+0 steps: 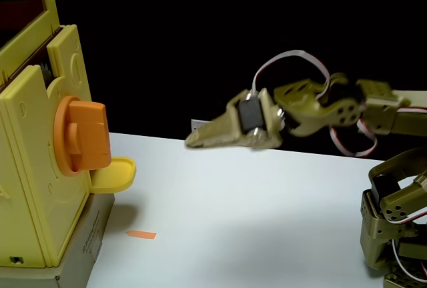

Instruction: Turn the button of vending machine.

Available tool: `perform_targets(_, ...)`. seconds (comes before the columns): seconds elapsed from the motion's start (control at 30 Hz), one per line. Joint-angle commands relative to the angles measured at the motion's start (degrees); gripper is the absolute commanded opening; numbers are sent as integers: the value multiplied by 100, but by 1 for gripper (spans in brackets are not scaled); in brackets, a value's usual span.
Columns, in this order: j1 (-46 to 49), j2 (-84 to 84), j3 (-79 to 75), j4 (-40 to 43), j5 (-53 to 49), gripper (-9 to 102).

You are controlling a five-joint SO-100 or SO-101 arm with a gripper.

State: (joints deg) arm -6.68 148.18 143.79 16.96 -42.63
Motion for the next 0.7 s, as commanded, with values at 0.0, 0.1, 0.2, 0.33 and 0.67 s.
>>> perform_targets(0.0,-97,-167,536,-1178,-853,0)
perform_targets(0.1,-114,-422,1169,-2461,-1354,0)
perform_targets(0.2,-70,-729,1450,-3375,-1749,-1)
perform_targets(0.33,18,-1116,1415,-4008,-2285,0)
perform_targets(0.67,141,-2391,870,-5309,-3094,17)
